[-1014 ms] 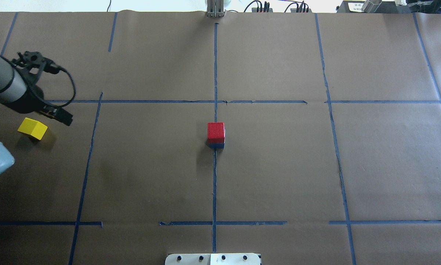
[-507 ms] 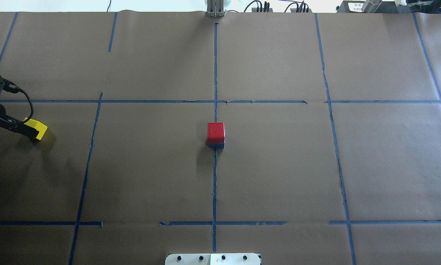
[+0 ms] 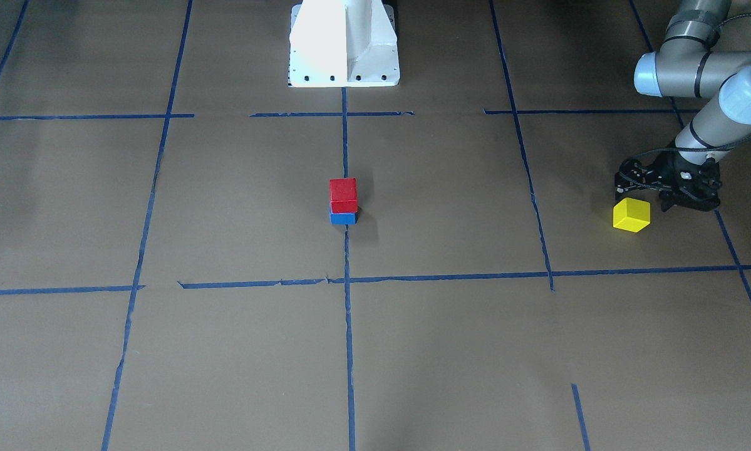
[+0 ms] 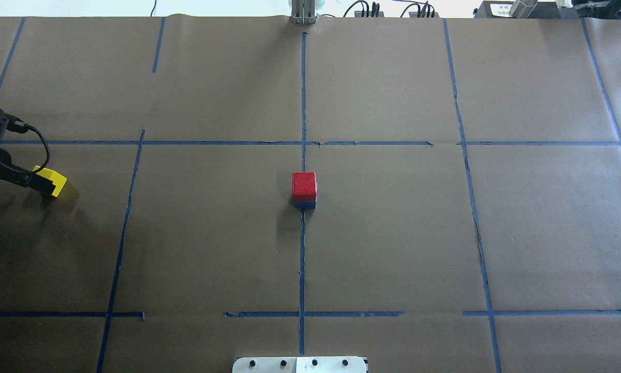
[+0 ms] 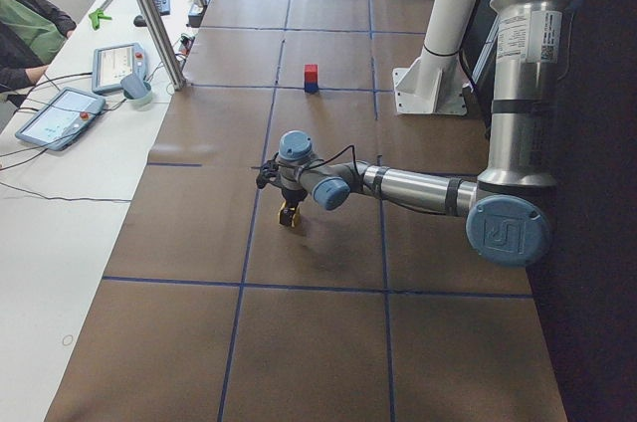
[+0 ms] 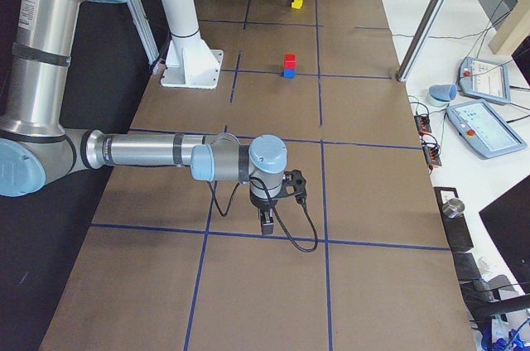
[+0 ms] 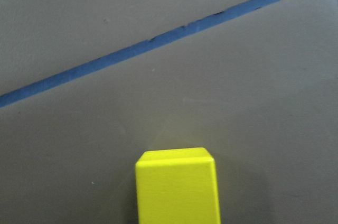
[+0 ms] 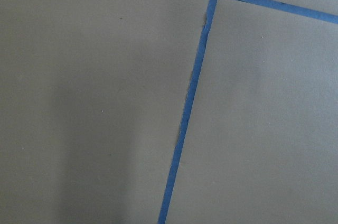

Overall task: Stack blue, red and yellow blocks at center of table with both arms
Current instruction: 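Carry the yellow block with the left gripper above the red block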

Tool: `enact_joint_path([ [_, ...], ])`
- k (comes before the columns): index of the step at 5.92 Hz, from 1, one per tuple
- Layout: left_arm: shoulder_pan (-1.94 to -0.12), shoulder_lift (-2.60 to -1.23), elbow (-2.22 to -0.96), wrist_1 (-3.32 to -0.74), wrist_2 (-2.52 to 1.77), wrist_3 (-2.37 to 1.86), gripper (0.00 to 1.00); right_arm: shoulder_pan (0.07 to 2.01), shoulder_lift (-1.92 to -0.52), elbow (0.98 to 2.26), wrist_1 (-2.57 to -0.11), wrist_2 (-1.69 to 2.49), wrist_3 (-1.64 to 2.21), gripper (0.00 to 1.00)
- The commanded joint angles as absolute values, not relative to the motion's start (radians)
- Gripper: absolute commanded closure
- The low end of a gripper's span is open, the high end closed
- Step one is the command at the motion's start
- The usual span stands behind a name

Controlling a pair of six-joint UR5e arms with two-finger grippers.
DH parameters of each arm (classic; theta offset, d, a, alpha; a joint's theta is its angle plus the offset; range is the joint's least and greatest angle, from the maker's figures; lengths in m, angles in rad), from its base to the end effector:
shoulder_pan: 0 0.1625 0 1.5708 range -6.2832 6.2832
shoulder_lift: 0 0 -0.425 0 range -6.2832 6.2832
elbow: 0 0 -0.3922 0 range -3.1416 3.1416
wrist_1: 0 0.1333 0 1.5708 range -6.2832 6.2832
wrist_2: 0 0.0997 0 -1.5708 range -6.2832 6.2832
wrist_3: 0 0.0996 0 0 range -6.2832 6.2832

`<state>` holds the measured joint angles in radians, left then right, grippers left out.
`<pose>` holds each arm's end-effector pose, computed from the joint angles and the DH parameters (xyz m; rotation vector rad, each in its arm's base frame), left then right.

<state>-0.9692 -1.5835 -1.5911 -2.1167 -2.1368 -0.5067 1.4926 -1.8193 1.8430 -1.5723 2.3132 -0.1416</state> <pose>0.2323 -0.4796 0.5903 0.1898 0.7653 0.2537 0.0354 -0.3928 0.6363 0.0448 -0.7429 -0.2178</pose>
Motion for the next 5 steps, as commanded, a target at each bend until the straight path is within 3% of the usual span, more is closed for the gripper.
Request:
enact_joint_path([
  [1, -0.963, -1.621, -1.537, -2.117, -2.137, -0.514, 0.01, 1.493, -1.819, 1.842, -1.572, 2.313, -0.141, 0.00],
  [2, -0.963, -1.621, -1.540, -2.117, -2.137, -0.520, 0.32, 1.493, -1.819, 1.842, -1.572, 2.313, -0.143, 0.00],
  [3, -0.962, -1.621, -1.539, -2.112, -2.157, -0.517, 0.94, 1.493, -1.819, 1.842, -1.572, 2.313, -0.143, 0.00],
  [4, -0.963, -1.621, -1.567, -2.105, -2.184, -0.518, 1.00, 1.493, -1.819, 1.842, -1.572, 2.313, -0.141, 0.00],
  [5, -0.963, -1.635, -1.648, -2.018, -2.184, -0.563, 1.00, 1.493, -1.819, 1.842, -1.572, 2.315, -0.141, 0.00],
])
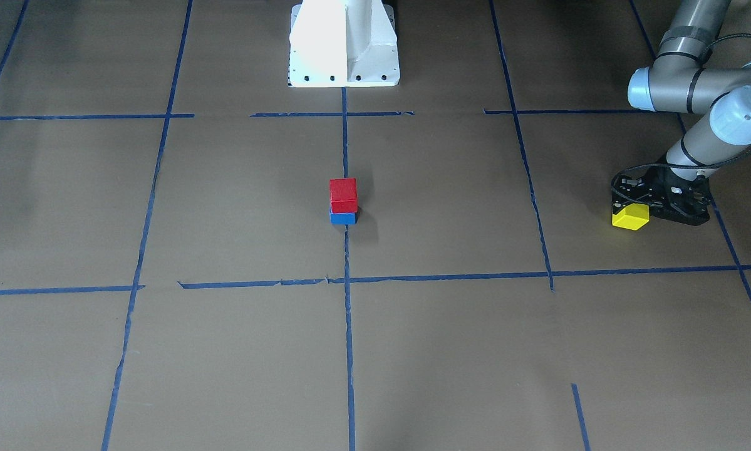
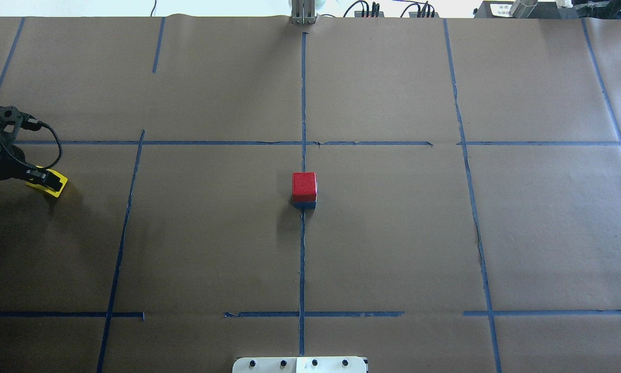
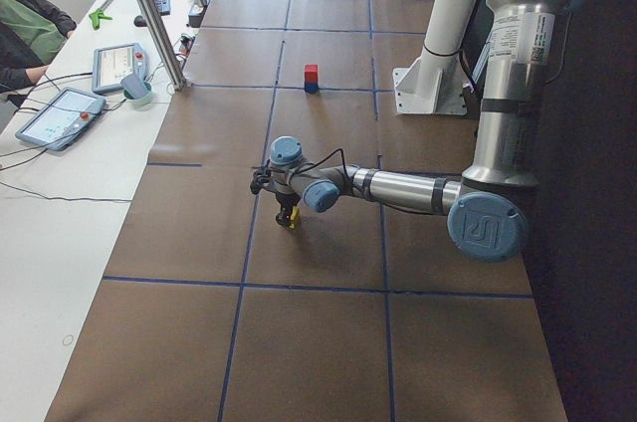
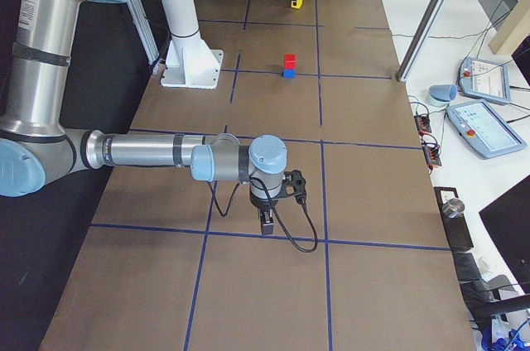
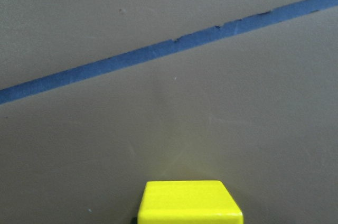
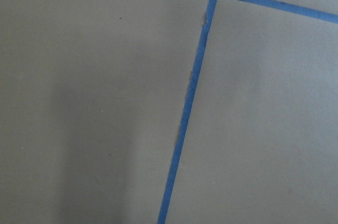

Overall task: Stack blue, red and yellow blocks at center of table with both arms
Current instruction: 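Carry the yellow block with the left gripper above the red block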

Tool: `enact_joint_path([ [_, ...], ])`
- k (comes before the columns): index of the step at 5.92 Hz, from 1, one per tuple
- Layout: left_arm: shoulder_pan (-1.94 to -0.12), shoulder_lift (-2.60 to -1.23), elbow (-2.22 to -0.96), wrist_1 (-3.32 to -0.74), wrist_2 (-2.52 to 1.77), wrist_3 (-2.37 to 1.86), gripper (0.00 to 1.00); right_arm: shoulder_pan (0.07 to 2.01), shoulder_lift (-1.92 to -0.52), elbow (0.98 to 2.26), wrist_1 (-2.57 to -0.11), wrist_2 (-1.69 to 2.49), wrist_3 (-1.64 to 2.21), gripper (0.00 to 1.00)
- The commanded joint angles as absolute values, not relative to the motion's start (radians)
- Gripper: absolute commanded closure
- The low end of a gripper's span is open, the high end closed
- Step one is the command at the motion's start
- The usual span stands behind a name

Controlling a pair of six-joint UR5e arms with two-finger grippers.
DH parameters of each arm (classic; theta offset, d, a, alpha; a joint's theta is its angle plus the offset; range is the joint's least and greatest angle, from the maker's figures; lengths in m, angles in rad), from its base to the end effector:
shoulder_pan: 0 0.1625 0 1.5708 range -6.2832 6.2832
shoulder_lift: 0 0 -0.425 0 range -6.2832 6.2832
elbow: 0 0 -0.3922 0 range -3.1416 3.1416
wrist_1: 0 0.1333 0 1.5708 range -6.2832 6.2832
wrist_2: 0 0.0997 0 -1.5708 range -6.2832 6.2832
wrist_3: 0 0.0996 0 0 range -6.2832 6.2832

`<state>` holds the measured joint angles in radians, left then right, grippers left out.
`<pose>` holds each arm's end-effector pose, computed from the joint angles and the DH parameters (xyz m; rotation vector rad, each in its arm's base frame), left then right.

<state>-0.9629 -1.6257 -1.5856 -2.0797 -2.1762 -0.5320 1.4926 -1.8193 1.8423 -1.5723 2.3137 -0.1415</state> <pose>0.2471 -0.4893 0.5736 0.1548 0.7988 0.2468 0.0354 -0.3928 0.6366 0.0441 -0.7434 -0.2175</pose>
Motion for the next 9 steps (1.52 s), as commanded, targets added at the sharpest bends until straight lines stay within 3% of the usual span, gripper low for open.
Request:
enact_joint_path([
  [1, -0.963, -1.732, -1.745, -1.811, -2.174, -0.633, 1.00, 1.493, -1.819, 1.842, -1.572, 2.318, -0.141, 0.00],
  [3, -0.860, -2.049, -1.775, -1.478, -2.155, -0.859, 1.00, 1.493, -1.819, 1.841, -1.572, 2.342, -0.141, 0.00],
  [5, -0.712, -2.295, -1.721, -1.404, -2.092, -1.114, 1.00, 1.493, -1.816, 1.839, -1.572, 2.342, -0.143, 0.00],
  [7, -0.623, -2.556, -1.509, -1.384, -1.989, -1.250, 1.00, 1.493, -1.809, 1.836, -1.572, 2.342, -0.141, 0.00],
  [9, -0.556, -2.579, -1.471, -1.384, -1.953, -1.284, 1.00, 1.493, -1.809, 1.836, -1.572, 2.342, -0.141, 0.00],
])
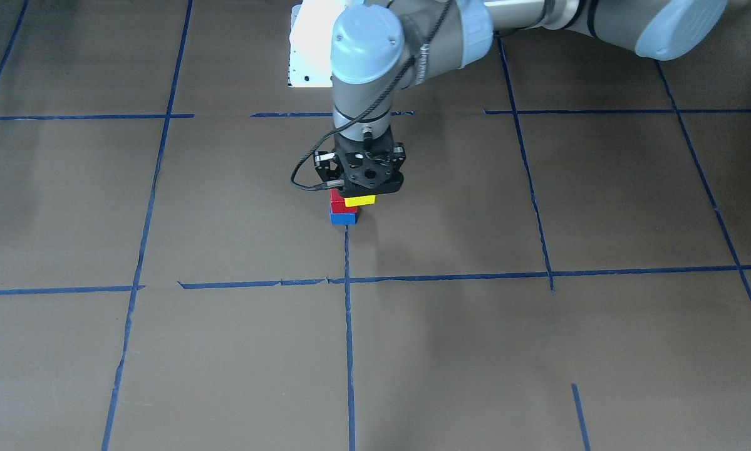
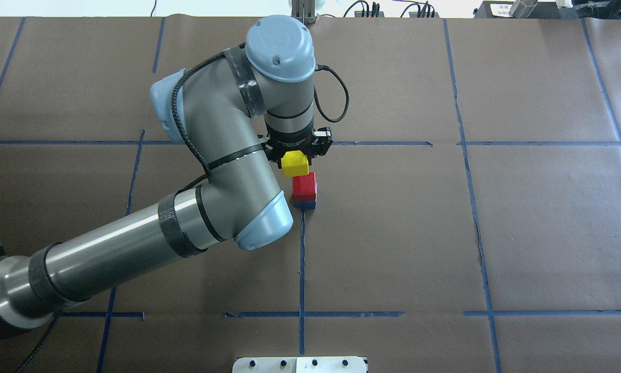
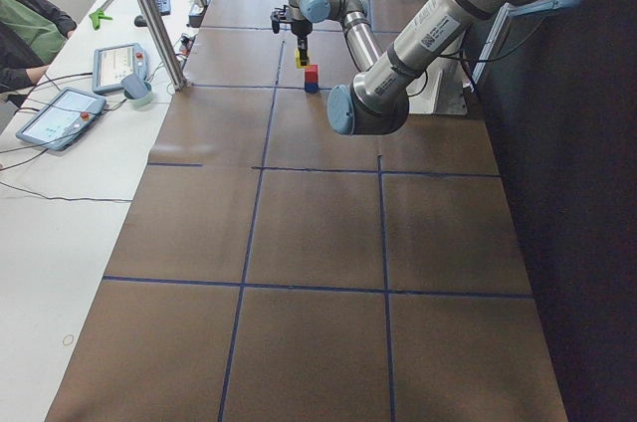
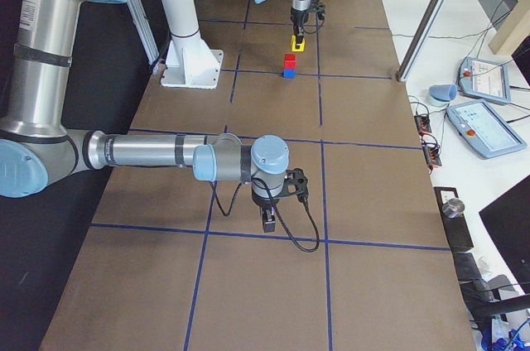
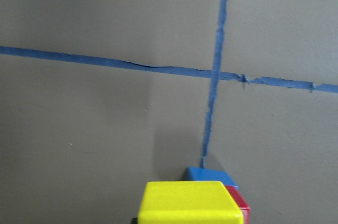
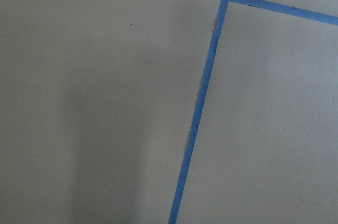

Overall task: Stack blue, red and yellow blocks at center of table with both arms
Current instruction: 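Lower the yellow block onto the red block and open the left gripper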

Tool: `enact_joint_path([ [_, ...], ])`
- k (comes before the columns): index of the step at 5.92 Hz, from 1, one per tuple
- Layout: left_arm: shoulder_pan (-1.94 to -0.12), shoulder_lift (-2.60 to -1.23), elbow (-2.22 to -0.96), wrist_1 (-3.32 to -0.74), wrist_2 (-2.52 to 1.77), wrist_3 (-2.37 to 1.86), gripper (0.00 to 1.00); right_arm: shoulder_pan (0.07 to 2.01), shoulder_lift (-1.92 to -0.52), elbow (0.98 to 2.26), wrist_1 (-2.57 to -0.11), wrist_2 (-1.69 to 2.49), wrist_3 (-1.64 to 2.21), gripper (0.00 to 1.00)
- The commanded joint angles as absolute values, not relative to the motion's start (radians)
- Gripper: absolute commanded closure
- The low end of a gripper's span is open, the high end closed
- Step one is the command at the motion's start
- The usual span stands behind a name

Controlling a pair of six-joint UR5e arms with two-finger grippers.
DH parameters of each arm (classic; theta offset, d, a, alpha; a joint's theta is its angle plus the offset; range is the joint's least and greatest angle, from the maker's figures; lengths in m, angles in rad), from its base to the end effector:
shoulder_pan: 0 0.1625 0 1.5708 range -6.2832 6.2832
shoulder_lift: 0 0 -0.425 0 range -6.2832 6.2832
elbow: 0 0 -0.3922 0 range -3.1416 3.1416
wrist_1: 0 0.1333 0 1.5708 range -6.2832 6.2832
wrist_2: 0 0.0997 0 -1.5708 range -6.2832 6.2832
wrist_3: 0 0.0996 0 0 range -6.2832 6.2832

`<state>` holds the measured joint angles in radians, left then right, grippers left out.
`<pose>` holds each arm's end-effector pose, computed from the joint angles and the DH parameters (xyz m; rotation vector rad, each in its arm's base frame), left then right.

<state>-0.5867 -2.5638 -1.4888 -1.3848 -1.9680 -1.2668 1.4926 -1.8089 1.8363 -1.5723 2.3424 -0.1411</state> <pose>0.5571 -0.4841 0.0874 -0.0344 0.8088 -0.1231 0.0329 -0.3971 0.6336 0.0489 -0.7720 -0.2183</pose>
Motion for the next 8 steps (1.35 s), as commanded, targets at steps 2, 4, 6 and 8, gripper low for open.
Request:
enact_joint_path([
  [2, -0.534, -2.576, -1.468, -1.387, -1.940, -1.292, 1.00, 1.493, -1.809, 1.835, -1.572, 2.342, -0.141, 0.00],
  [4, -0.534, -2.572, -1.466, -1.393, -1.940, -1.290, 0.97, 1.493, -1.809, 1.836, -1.572, 2.342, -0.141, 0.00],
  [6, -0.535, -2.571, -1.465, -1.394, -1.940, -1.289, 0.97, 1.493, -1.809, 1.836, -1.572, 2.344, -0.141, 0.00],
  [8, -0.537, -2.563, -1.465, -1.394, -1.940, -1.282, 0.97, 1.493, -1.809, 1.836, -1.572, 2.344, -0.141, 0.00],
])
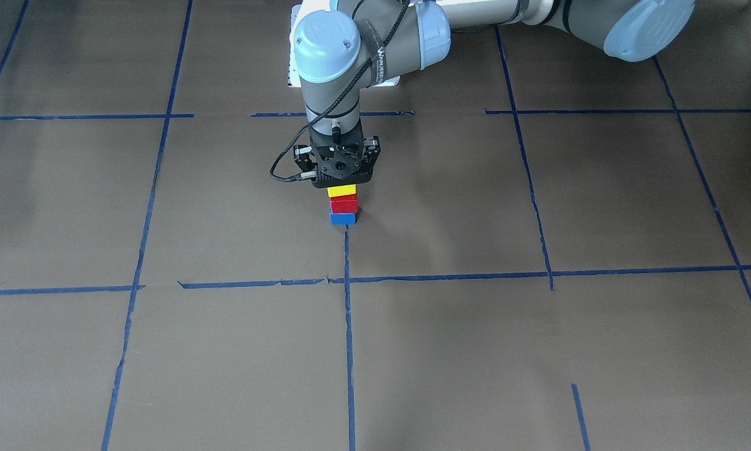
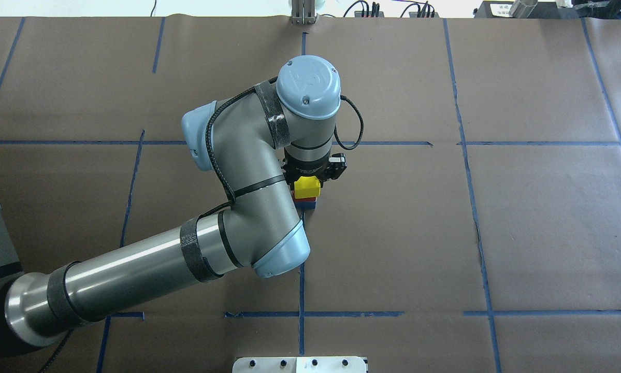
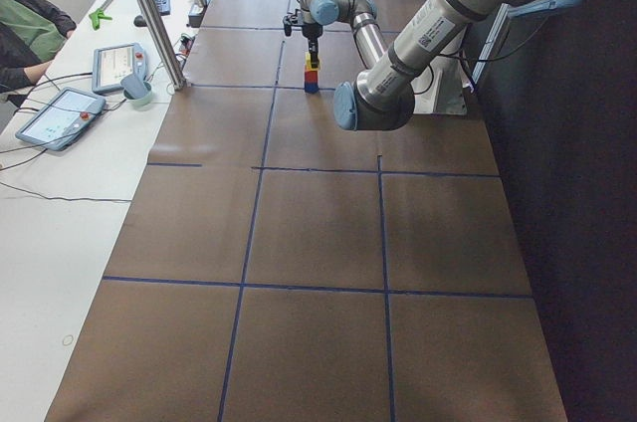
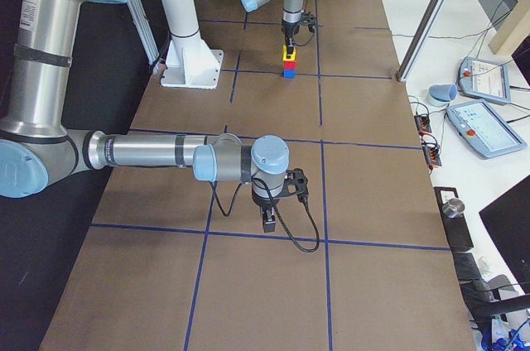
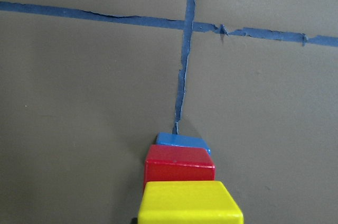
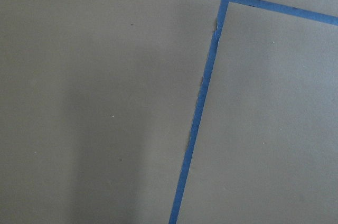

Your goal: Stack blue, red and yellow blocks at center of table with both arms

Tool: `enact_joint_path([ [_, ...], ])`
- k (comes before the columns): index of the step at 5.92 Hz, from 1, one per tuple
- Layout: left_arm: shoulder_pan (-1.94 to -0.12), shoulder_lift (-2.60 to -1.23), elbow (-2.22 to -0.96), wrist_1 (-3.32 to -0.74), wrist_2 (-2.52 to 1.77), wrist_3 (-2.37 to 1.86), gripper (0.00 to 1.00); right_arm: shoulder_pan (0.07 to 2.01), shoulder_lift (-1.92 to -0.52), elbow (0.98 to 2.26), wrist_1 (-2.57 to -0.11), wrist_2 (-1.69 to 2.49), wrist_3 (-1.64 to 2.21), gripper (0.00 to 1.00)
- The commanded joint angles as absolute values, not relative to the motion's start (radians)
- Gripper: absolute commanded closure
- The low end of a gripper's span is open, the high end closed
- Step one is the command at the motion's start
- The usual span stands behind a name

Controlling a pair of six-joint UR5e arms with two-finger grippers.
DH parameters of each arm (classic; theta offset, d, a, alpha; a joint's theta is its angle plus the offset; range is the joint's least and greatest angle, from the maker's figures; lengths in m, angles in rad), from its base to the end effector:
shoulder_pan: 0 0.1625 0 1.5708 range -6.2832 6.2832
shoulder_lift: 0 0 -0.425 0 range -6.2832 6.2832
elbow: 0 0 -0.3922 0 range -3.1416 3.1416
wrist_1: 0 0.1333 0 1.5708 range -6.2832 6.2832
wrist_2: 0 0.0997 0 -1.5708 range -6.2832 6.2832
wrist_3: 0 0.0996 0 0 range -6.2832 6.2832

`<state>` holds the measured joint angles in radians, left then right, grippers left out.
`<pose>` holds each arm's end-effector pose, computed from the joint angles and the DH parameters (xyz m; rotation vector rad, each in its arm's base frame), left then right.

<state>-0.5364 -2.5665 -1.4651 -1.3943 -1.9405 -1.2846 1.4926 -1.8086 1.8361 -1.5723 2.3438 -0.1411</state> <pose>0.5860 -0.4616 0.0939 -0.0423 0.7876 -0.1052 0.0328 -0.3972 0.6334 0.0491 -0.7734 -0.2183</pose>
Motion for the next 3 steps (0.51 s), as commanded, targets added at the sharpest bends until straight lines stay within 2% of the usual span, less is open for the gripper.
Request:
enact_joint_path([
  [1, -0.538, -2.563, -1.465, -1.394, -1.940, -1.282, 0.90, 1.493, -1.809, 1.836, -1.572, 2.344, -0.141, 0.00],
  [2, -0.538, -2.563, -1.465, -1.400, -1.940, -1.281, 0.36, 1.493, -1.809, 1.838, -1.572, 2.344, -0.141, 0.00],
  [3, -0.538, -2.563, -1.466, -1.404, -1.933, -1.279, 0.00, 1.493, -1.809, 1.838, -1.572, 2.344, -0.141, 0.00],
])
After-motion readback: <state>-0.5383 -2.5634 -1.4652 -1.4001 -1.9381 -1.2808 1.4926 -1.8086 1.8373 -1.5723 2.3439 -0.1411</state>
